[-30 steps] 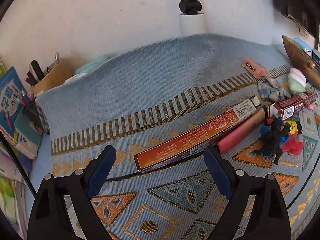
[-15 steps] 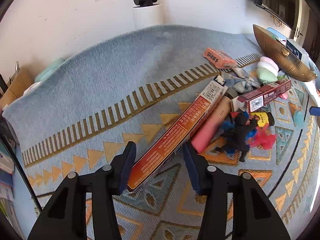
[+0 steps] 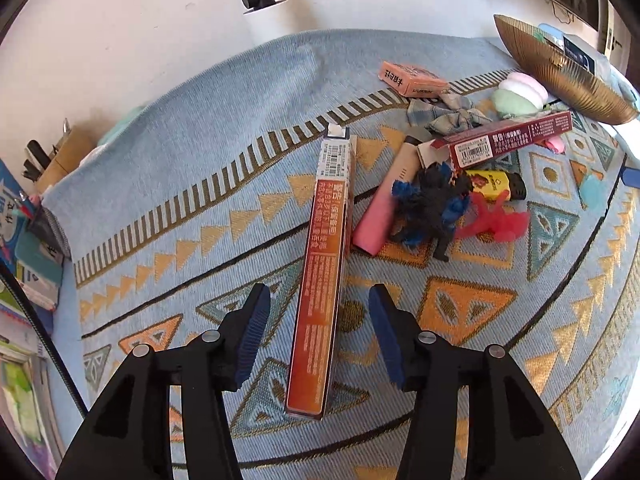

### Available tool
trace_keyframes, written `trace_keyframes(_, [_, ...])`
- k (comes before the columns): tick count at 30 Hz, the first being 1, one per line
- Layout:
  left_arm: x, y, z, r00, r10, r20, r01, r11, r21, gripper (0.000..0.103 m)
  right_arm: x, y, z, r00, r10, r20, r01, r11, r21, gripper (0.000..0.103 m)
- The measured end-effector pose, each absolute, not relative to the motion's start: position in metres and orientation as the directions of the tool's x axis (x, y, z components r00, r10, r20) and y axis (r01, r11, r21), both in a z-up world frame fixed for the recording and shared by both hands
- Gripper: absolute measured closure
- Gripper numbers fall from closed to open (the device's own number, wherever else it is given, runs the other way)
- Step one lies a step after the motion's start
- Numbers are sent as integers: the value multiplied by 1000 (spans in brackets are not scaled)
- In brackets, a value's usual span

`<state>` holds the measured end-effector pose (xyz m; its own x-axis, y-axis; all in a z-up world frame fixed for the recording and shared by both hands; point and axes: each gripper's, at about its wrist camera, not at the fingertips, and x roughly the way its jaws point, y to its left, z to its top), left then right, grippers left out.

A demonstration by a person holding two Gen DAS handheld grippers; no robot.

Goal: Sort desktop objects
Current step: 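Grasp the long orange box with the left tool while the right tool grasps the dark red box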

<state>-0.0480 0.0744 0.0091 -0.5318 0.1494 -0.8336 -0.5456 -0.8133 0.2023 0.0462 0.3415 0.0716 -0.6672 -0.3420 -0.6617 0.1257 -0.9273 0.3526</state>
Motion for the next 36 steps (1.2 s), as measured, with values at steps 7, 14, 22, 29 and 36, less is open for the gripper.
trace_keyframes(7, [-57,62,7,-458,291,-840,-520,-854,-13,67,38,341,75,-595,-399,-698,170,-911,376,0])
trace_keyframes(14, [-14,6,9,-460,387,-799,-325,-911,-254,87,4,308,129,-657,-248,-712,324,-946,30,0])
trace_keyframes(22, [-2,0,2,-565,338,-753,-314,-932,-183,87,-71,277,88,-555,-143,-819,503,-843,-194,18])
trace_keyframes(29, [-12,9,1,-553,372,-746,-333,-919,-211,77,-80,255,56,-638,32,-770,491,-753,-438,53])
trace_keyframes(36, [-12,18,0,-556,361,-749,-337,-921,-193,73,-49,261,111,-629,-101,-771,478,-832,-282,85])
